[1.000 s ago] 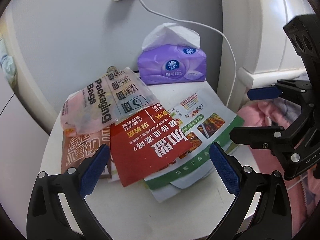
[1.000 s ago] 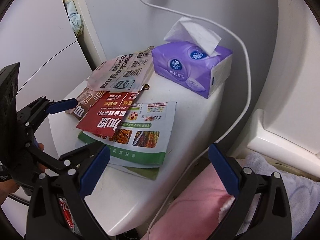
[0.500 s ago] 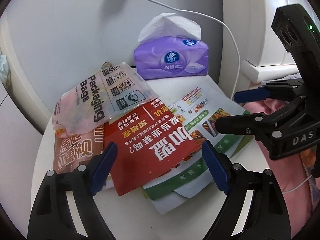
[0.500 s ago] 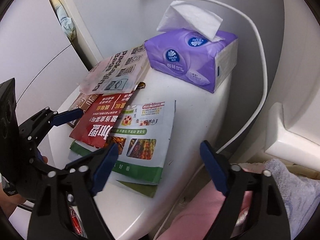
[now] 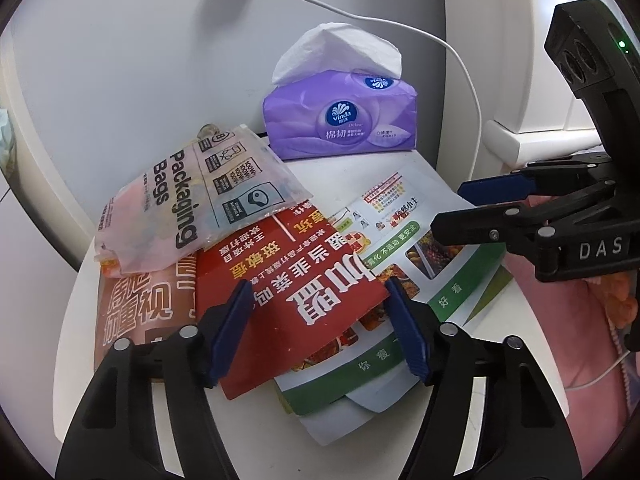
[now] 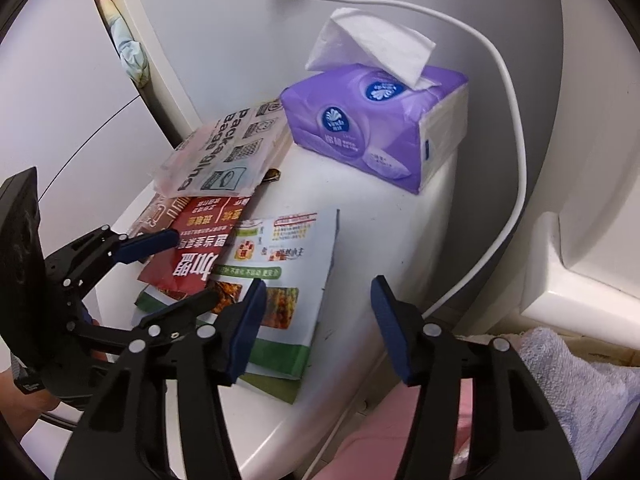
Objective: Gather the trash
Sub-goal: 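Close the left gripper on the red and green printed flyer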
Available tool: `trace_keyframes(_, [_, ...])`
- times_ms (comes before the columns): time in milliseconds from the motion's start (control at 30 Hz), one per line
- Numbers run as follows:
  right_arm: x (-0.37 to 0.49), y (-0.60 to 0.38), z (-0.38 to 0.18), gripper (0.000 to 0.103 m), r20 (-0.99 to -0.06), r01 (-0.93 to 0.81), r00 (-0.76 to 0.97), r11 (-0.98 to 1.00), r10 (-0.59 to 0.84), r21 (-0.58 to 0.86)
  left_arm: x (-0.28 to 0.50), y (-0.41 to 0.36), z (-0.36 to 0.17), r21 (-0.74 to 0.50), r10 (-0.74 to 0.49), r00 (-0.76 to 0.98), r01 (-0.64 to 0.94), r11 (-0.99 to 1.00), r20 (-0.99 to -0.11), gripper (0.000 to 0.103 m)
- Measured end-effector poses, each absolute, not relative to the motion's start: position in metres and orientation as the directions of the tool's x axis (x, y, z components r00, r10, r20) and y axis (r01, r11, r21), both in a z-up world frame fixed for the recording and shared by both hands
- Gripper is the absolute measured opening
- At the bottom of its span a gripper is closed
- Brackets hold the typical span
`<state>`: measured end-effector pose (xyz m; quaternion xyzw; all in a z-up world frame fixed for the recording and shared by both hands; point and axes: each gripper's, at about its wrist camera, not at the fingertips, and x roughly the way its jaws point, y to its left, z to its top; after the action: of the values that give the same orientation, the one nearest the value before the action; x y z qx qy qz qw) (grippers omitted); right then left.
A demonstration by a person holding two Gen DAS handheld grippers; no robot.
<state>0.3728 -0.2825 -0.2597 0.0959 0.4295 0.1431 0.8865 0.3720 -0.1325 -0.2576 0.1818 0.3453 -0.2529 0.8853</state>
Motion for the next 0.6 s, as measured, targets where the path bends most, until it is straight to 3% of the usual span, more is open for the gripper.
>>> trace_keyframes(267, [0.375,-0.276,-0.26,0.053,-0.74,-0.176,0.593,0.947,0.319,0.267,0.375,-0.131,-0.258,0.116,-0.344,0.619,0.581,0.806,-0.706,0.05])
trace_keyframes(300, [0.375,-0.276,-0.259,0.051,-0.74,-0.179,0.594,0.948,0.316,0.262,0.375,-0.131,-0.258,0.114,-0.347,0.618,0.582,0.805,-0.706,0.048])
trace_keyframes(333, [0.374,-0.275,-0.259,0.041,-0.739,-0.179,0.596,0.949,0.315,0.26,0.375,-0.131,-0.258,0.108,-0.352,0.614,0.585,0.804,-0.706,0.047])
trace_keyframes(400, [0.375,-0.274,-0.259,0.032,-0.735,-0.188,0.594,0.945,0.327,0.268,0.376,-0.131,-0.258,0.092,-0.364,0.606,0.589,0.803,-0.707,0.041])
trace_keyframes(533, [0.374,-0.269,-0.26,0.028,-0.732,-0.194,0.6,0.946,0.322,0.258,0.377,-0.131,-0.258,0.073,-0.381,0.599,0.595,0.8,-0.704,0.036])
trace_keyframes(600, [0.374,-0.268,-0.261,0.023,-0.731,-0.191,0.604,0.948,0.317,0.254,0.377,-0.132,-0.259,0.068,-0.386,0.598,0.596,0.8,-0.703,0.029])
